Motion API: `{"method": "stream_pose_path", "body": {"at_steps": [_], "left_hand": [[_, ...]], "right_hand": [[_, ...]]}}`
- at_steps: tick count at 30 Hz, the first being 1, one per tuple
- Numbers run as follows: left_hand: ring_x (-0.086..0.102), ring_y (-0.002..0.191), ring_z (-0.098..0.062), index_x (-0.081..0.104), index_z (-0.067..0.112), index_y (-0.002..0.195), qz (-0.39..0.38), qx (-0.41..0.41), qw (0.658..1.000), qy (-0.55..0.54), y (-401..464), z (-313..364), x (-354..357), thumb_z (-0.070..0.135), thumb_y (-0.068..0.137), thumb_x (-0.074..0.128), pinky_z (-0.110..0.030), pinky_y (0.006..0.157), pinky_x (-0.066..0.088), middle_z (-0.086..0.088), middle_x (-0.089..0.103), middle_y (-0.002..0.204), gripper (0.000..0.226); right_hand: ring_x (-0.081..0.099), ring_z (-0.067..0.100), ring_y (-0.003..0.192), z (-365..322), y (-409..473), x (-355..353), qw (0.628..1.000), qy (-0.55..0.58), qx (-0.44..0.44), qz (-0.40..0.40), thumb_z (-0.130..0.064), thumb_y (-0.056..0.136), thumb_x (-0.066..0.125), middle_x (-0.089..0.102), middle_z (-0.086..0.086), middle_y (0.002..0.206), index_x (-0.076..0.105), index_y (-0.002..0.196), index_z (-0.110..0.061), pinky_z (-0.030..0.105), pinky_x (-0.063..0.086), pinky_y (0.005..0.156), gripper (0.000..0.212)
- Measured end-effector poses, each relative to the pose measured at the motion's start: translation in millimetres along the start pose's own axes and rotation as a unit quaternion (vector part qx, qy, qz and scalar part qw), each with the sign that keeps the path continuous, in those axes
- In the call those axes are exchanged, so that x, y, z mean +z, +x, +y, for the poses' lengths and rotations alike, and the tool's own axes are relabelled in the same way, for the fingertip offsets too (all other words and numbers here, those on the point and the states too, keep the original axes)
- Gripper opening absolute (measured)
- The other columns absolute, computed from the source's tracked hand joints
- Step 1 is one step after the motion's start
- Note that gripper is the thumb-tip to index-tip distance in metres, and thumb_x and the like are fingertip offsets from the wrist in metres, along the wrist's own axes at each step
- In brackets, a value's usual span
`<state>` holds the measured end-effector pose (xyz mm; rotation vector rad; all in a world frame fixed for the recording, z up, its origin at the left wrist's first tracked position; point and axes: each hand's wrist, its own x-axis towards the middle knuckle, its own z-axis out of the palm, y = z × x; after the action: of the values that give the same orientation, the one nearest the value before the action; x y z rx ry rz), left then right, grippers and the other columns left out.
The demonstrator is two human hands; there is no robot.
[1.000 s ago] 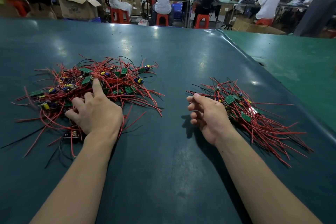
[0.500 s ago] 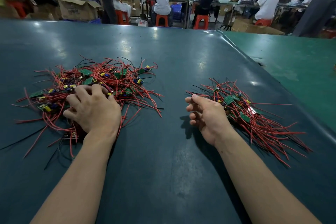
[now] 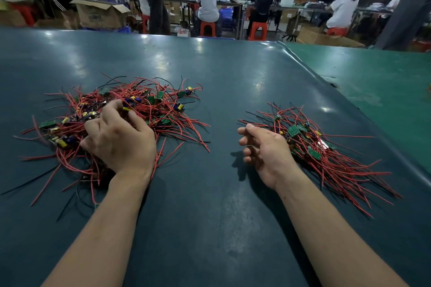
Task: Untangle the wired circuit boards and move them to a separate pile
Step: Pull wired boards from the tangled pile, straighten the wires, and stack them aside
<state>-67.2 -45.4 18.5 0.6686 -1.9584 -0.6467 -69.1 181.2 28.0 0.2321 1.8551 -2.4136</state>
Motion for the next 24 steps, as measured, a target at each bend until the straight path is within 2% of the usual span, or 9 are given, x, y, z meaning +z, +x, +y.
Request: {"method": "stream_pose_path", "body": {"at_steps": [3, 6, 9, 13, 15, 17, 19, 22, 24], "left_hand": [[0.053, 0.106, -0.03, 0.053, 0.012, 0.123, 0.051, 0.03, 0.995, -0.082, -1, 5, -4, 0.03, 0.089, 0.052, -0.039, 0.089, 0.034, -0.003, 0.065, 0.115, 0.039], [0.057, 0.093, -0.028, 0.055, 0.008, 0.12, 0.056, 0.097, 0.984, -0.138, -8, 10, -4, 0.03, 0.089, 0.06, -0.042, 0.089, 0.041, -0.003, 0.068, 0.107, 0.039], [0.057, 0.092, -0.034, 0.064, 0.012, 0.114, 0.026, 0.123, 0.989, -0.081, -10, 13, -2, 0.032, 0.089, 0.057, -0.042, 0.083, 0.039, -0.007, 0.07, 0.099, 0.032], [0.054, 0.095, -0.036, 0.065, 0.015, 0.113, -0.078, 0.063, 0.995, 0.002, -10, 8, 1, 0.04, 0.09, 0.049, -0.044, 0.084, 0.035, -0.014, 0.07, 0.094, 0.038], [0.053, 0.097, -0.035, 0.067, 0.015, 0.112, -0.083, 0.064, 0.994, 0.016, -12, 8, 1, 0.041, 0.091, 0.049, -0.044, 0.085, 0.034, -0.013, 0.071, 0.096, 0.038], [0.054, 0.094, -0.032, 0.068, 0.014, 0.113, -0.029, 0.125, 0.991, -0.031, -13, 12, -1, 0.039, 0.094, 0.055, -0.041, 0.083, 0.033, -0.008, 0.072, 0.097, 0.034], [0.055, 0.089, -0.028, 0.066, 0.012, 0.117, 0.027, 0.214, 0.969, -0.124, -17, 19, -4, 0.034, 0.094, 0.063, -0.037, 0.083, 0.033, -0.002, 0.071, 0.098, 0.031], [0.054, 0.086, -0.022, 0.067, 0.012, 0.113, 0.016, 0.349, 0.91, -0.226, -31, 30, -7, 0.026, 0.092, 0.07, -0.037, 0.082, 0.036, 0.003, 0.069, 0.101, 0.026], [0.055, 0.088, -0.021, 0.07, 0.016, 0.108, 0.001, 0.411, 0.883, -0.225, -42, 36, -8, 0.026, 0.091, 0.071, -0.039, 0.083, 0.036, 0.008, 0.07, 0.105, 0.02]], "right_hand": [[0.047, 0.009, 0.042, 0, 0, 0, 1.0, -0.002, 0.0, -0.001, -0.021, 0.098, 0.056, 0.061, -0.001, 0.058, 0.07, 0.083, -0.009, 0.018, 0.039, 0.04, 0.023], [0.048, 0.009, 0.042, 0, 0, 0, 1.0, -0.004, 0.001, 0.0, -0.022, 0.098, 0.056, 0.061, -0.001, 0.058, 0.07, 0.083, -0.01, 0.019, 0.04, 0.041, 0.023], [0.048, 0.009, 0.042, 0, 0, -1, 1.0, -0.001, 0.003, 0.0, -0.022, 0.098, 0.056, 0.061, -0.001, 0.058, 0.07, 0.084, -0.009, 0.018, 0.039, 0.041, 0.023], [0.048, 0.009, 0.043, 0, 0, 0, 1.0, -0.003, 0.004, 0.002, -0.022, 0.098, 0.056, 0.061, -0.001, 0.058, 0.07, 0.083, -0.01, 0.018, 0.04, 0.04, 0.024], [0.048, 0.009, 0.043, 1, 0, -2, 1.0, -0.005, 0.005, 0.002, -0.022, 0.098, 0.056, 0.061, -0.001, 0.059, 0.07, 0.083, -0.01, 0.018, 0.04, 0.041, 0.024], [0.048, 0.009, 0.044, 0, -1, -1, 1.0, -0.016, 0.002, -0.01, -0.023, 0.098, 0.057, 0.062, -0.001, 0.06, 0.071, 0.084, -0.011, 0.018, 0.039, 0.041, 0.023], [0.049, 0.009, 0.046, 0, -2, 0, 0.998, -0.039, -0.005, -0.049, -0.025, 0.096, 0.06, 0.063, -0.001, 0.066, 0.072, 0.088, -0.012, 0.018, 0.038, 0.041, 0.019], [0.054, 0.012, 0.051, 1, -7, 3, 0.985, -0.035, -0.007, -0.17, -0.026, 0.087, 0.067, 0.067, 0.002, 0.079, 0.072, 0.101, -0.014, 0.019, 0.039, 0.04, 0.019], [0.058, 0.015, 0.057, 4, -11, 7, 0.968, -0.005, -0.011, -0.252, -0.025, 0.083, 0.071, 0.069, 0.003, 0.088, 0.073, 0.103, -0.018, 0.02, 0.043, 0.04, 0.022]]}}
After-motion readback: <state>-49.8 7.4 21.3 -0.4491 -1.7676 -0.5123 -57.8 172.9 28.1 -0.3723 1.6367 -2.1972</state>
